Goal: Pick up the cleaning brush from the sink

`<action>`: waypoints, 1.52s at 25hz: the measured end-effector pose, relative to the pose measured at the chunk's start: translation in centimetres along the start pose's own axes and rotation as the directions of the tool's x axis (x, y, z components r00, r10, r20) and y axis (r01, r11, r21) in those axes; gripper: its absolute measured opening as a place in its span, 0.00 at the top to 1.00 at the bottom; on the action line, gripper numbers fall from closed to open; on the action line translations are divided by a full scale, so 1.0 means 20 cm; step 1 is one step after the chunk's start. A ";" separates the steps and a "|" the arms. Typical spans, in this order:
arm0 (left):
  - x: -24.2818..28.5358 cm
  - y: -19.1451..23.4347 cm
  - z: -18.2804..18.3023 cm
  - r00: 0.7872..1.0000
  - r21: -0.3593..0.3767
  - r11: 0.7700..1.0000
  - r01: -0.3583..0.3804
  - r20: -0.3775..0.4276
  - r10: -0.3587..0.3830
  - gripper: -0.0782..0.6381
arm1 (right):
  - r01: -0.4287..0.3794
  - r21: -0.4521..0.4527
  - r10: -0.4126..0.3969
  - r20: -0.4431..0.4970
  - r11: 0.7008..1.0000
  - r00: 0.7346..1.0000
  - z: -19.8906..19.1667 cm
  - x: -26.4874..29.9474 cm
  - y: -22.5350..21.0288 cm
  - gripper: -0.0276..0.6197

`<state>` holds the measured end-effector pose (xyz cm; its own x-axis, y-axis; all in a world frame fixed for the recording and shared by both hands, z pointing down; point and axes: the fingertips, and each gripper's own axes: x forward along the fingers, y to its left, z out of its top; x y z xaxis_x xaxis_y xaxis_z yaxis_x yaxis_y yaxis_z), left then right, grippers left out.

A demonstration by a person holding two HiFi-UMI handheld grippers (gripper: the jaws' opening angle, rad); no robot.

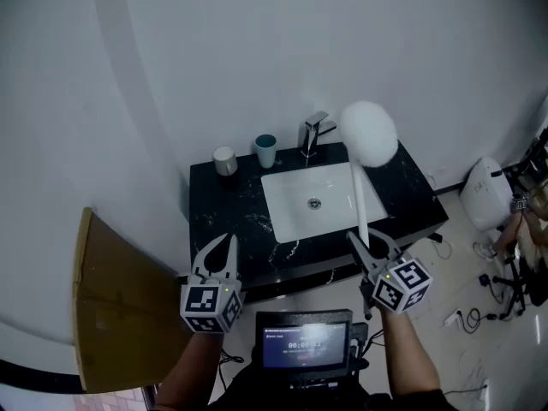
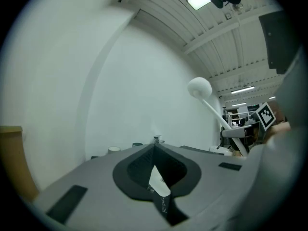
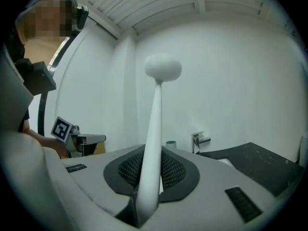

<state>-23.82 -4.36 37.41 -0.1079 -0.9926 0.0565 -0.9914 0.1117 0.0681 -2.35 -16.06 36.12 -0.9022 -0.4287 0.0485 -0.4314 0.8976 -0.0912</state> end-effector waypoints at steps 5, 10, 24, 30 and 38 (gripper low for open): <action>0.01 -0.28 0.00 1.000 0.007 1.000 -0.011 0.022 0.011 0.87 | -0.031 -0.023 0.032 0.018 0.999 0.999 0.01 -0.18 -0.15 0.88; 0.00 -0.39 -0.01 0.998 -0.006 0.998 -0.055 0.015 0.055 0.87 | -0.053 -0.026 0.053 0.030 0.998 0.998 0.01 -0.31 -0.24 0.88; -0.13 -0.32 0.02 0.997 0.024 0.997 -0.071 0.022 0.070 0.87 | -0.018 -0.037 0.020 0.031 0.999 0.999 0.01 -0.36 -0.16 0.88; -0.16 -0.33 0.01 0.996 0.019 0.996 -0.083 0.022 0.083 0.87 | -0.013 -0.039 0.014 0.029 0.999 0.999 0.02 -0.38 -0.15 0.88; -0.19 -0.32 -0.02 0.996 0.001 0.996 -0.089 0.001 0.089 0.87 | -0.015 -0.043 0.017 0.032 0.999 0.999 0.03 -0.39 -0.13 0.88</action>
<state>-16.97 -1.39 37.20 -0.1960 -0.9787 0.0609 -0.9779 0.1997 0.0616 5.78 -15.04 35.29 -0.9089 -0.4167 0.0152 -0.4169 0.9076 -0.0492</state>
